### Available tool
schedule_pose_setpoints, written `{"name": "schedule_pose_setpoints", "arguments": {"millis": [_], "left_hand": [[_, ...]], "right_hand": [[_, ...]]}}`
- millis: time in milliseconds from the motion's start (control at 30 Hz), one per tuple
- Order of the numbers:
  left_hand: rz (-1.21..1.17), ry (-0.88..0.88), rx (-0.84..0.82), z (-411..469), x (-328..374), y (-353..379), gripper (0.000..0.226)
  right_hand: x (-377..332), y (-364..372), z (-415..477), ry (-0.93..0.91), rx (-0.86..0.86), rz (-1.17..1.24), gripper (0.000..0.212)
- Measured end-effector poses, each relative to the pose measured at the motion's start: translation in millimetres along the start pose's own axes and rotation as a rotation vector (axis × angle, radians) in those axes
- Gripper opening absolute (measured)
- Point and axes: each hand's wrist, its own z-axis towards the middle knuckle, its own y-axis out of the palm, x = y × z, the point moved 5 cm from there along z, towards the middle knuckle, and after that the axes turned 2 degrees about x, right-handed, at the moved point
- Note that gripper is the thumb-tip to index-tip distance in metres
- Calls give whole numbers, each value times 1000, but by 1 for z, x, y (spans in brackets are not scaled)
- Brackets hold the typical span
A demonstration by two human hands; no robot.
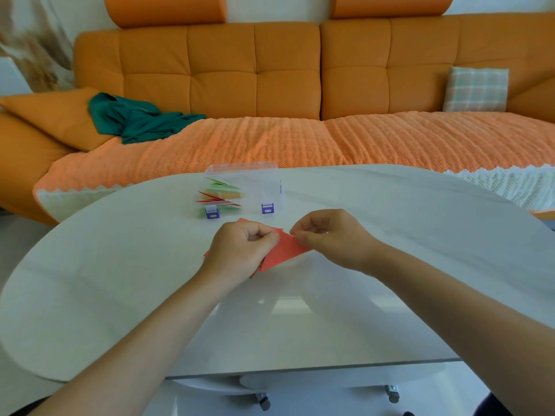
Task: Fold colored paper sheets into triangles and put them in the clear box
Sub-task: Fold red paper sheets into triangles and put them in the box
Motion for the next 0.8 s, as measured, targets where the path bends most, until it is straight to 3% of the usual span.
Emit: {"name": "schedule_pose_setpoints", "arguments": {"millis": [233,367,500,633,800], "left_hand": [[137,97,-68,-5,10,7,27],[112,22,-120,-6,6,9,25],[-40,-82,-183,-9,6,10,22],[33,-78,-243,-7,1,3,18],[109,71,-51,6,-1,-18,13]], "right_hand": [[-6,7,-1,-74,46,27,11],[-8,10,-3,-96,52,-27,16],[-4,1,1,-37,156,91,20],[2,-15,6,45,271,156,20],[0,-20,9,72,234,196,18]]}}
